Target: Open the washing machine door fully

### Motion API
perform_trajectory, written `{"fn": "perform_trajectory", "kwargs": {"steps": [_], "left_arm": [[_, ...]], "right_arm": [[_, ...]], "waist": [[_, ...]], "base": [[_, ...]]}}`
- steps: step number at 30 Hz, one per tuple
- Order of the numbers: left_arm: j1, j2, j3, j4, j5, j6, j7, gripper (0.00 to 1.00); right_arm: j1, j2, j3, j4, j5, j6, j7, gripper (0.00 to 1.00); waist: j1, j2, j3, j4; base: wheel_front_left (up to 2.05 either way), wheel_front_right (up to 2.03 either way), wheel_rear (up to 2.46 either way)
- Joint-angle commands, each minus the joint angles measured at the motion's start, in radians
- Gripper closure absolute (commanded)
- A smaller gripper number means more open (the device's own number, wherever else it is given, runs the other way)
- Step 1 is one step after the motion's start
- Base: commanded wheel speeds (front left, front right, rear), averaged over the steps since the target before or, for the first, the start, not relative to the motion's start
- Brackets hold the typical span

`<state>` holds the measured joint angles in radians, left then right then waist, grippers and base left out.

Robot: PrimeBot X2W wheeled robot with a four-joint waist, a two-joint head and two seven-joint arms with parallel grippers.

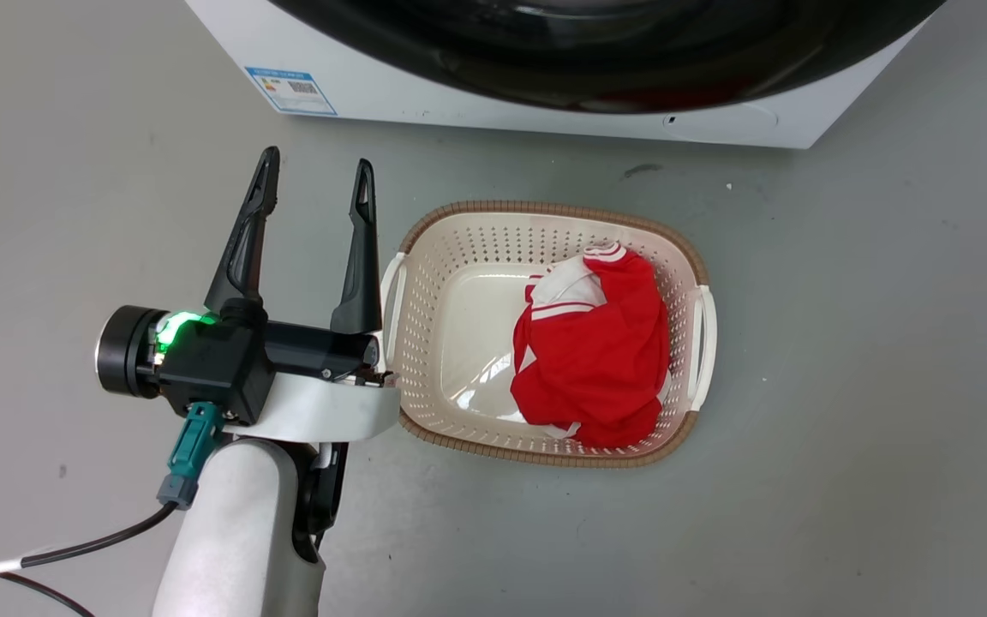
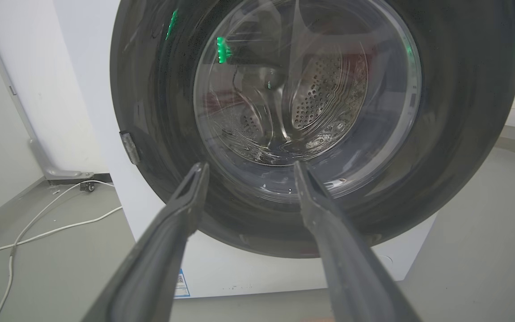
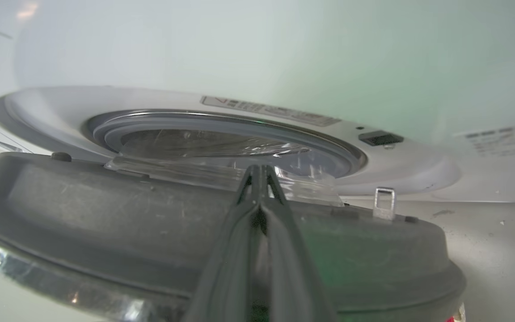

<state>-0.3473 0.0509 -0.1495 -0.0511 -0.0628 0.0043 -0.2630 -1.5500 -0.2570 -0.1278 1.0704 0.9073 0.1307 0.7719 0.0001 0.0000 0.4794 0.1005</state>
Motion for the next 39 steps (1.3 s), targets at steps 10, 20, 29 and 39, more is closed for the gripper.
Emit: {"fn": "perform_trajectory", "kwargs": {"steps": [10,20,29,39], "left_arm": [[0.046,-0.001,0.006,0.048,0.010,-0.005,-0.003,0.00],[0.110,0.002,0.015,0.091,0.025,-0.026,-0.003,0.00],[0.164,0.005,0.022,0.114,0.025,-0.037,-0.003,0.00],[0.206,0.003,0.025,0.129,0.018,-0.043,-0.003,0.00]], "right_arm": [[0.157,0.053,0.017,-0.047,0.061,0.000,0.172,1.00],[0.338,0.121,0.028,-0.122,0.125,0.000,0.261,1.00],[0.490,0.180,0.070,-0.223,0.168,0.000,0.301,1.00],[0.614,0.209,0.142,-0.307,0.252,0.000,0.338,1.00]], "waist": [[-0.0001,0.0000,-0.125,-0.027],[-0.0001,0.0000,-0.258,-0.051],[-0.0001,0.0000,-0.342,-0.061],[-0.0001,0.0000,-0.404,-0.057]], "base": [[0.00,0.00,0.00],[0.00,0.00,0.00],[0.00,0.00,0.00],[0.00,0.00,0.00]]}}
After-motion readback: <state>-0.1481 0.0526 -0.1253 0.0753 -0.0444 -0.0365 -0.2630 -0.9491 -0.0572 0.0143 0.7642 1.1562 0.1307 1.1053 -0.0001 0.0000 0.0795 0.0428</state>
